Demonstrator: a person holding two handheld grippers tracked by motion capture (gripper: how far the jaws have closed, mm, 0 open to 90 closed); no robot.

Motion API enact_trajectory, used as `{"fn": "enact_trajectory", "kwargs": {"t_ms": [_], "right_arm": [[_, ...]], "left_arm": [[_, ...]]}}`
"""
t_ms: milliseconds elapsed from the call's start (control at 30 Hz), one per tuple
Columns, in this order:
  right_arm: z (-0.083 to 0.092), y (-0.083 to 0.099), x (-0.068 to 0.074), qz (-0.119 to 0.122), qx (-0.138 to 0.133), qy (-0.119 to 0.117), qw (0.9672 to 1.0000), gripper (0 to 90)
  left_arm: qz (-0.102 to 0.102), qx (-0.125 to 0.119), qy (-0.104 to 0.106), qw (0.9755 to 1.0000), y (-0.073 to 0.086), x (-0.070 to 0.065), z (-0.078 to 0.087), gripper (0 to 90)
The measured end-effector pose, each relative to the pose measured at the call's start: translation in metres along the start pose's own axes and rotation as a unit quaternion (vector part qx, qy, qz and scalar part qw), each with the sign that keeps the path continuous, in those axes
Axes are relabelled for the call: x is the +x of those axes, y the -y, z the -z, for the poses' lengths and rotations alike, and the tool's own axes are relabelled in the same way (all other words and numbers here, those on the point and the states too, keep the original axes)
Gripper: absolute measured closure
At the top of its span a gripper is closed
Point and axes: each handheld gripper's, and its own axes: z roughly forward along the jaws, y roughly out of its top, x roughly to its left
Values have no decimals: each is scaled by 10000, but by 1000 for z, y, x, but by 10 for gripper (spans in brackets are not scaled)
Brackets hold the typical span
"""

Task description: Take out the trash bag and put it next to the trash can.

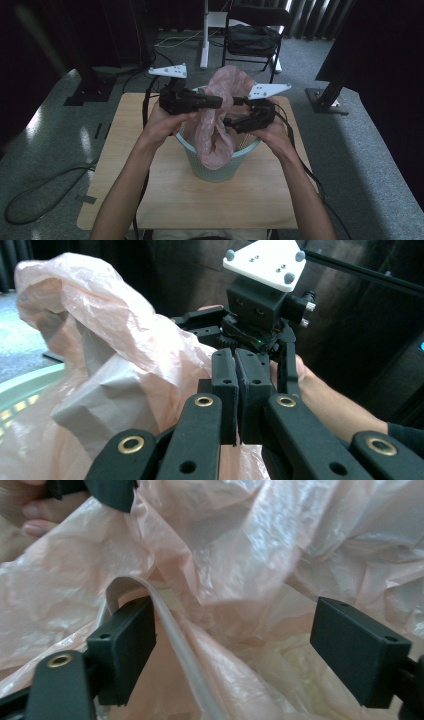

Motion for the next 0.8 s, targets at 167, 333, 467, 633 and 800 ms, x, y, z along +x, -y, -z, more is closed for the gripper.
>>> {"fn": "enact_trajectory", "kwargs": {"t_ms": [167,333,467,633,800], "right_arm": [[2,-5,6,194,-144,-39,9997,513],[4,-8,9,366,-146,-85,9992,873],[9,-7,5,206,-161,-73,9996,879],[18,-6,-3,83,-196,-68,9997,878],[27,-9,-8,30,-231,-97,9997,878]], "left_arm": [[-3,25,191,9998,0,-1,-5,878],[0,27,107,9999,0,-1,-4,838],[-21,-35,-131,9999,1,-2,5,683],[96,-145,-417,9990,7,4,22,538],[267,-70,-821,9962,21,15,34,463]]}}
